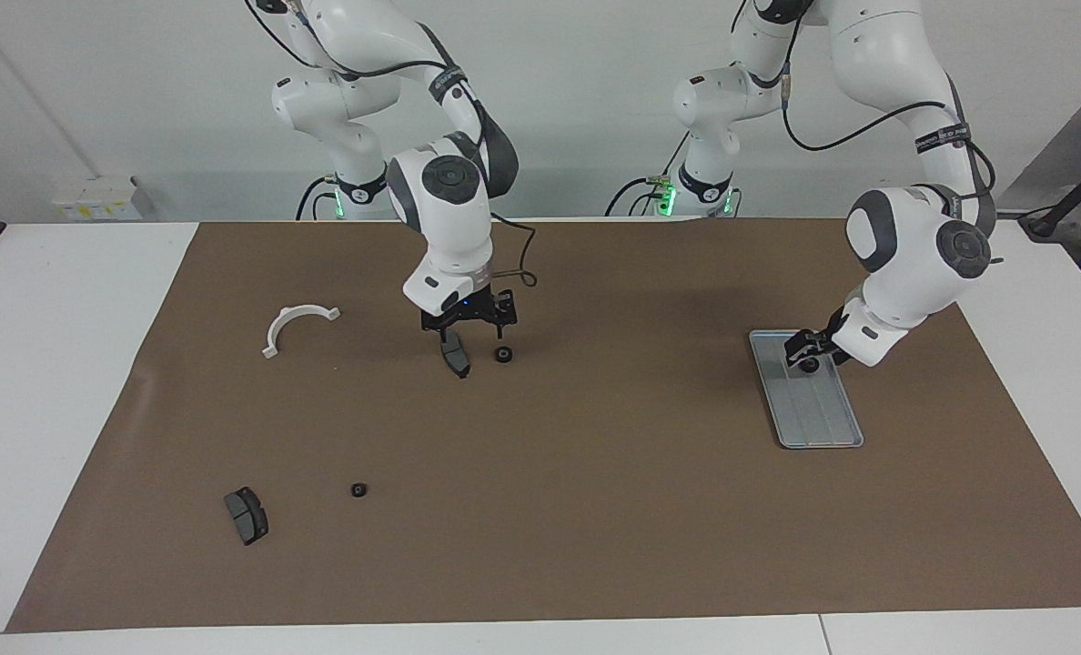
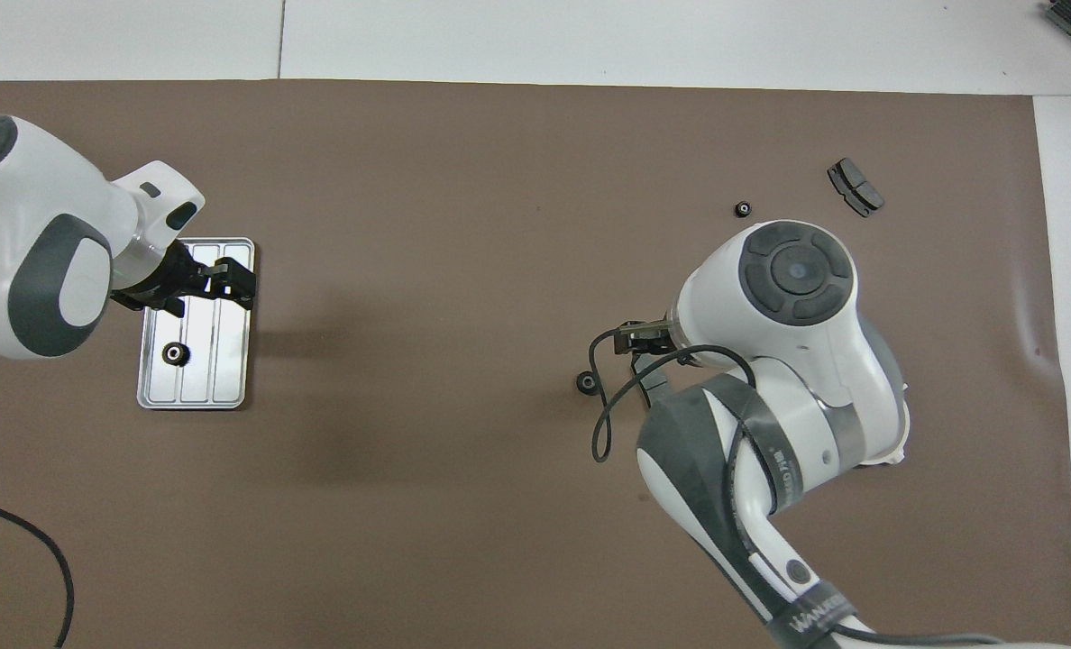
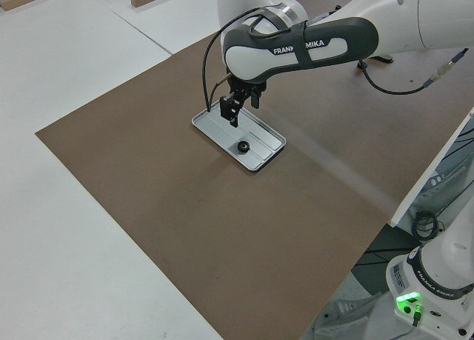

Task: Place bearing gear from tray to pile
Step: 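Grasp the second gear with the right gripper while the left gripper returns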

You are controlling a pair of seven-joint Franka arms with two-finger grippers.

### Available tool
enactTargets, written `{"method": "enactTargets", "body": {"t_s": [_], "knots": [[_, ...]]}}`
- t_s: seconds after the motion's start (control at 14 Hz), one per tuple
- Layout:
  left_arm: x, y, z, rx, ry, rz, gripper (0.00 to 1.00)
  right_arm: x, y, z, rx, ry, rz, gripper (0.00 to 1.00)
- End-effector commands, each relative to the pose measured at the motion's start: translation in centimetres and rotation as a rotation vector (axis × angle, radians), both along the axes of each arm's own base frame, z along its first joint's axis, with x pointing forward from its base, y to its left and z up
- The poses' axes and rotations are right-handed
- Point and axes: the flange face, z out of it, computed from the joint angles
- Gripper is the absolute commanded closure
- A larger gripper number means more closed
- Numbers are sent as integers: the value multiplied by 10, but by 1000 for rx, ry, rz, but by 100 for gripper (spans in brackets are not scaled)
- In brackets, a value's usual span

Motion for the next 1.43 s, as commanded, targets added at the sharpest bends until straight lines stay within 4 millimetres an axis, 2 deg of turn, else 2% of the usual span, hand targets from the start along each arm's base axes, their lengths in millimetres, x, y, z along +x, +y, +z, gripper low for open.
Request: {"method": "enactTargets", "body": {"t_s": [0.0,0.14,0.29,0.43,1.0,1.14,1.36], "knots": [[-19,7,-13,32,-28,-13,11,-11,6,-24,13,-33,9,2],[-26,6,-28,32,-32,-13,16,-12,19,-47,22,-42,2,4],[-30,7,-35,32,-40,-10,19,-16,26,-52,14,-48,12,4],[-31,10,-35,32,-36,2,23,-21,33,-60,3,-40,15,12],[-43,16,-48,35,-5,36,31,-24,34,-67,0,-47,22,27],[-44,15,-48,35,-2,36,34,-24,33,-67,2,-51,19,34],[-47,15,-51,35,9,34,39,-21,35,-78,18,-70,21,38]]}}
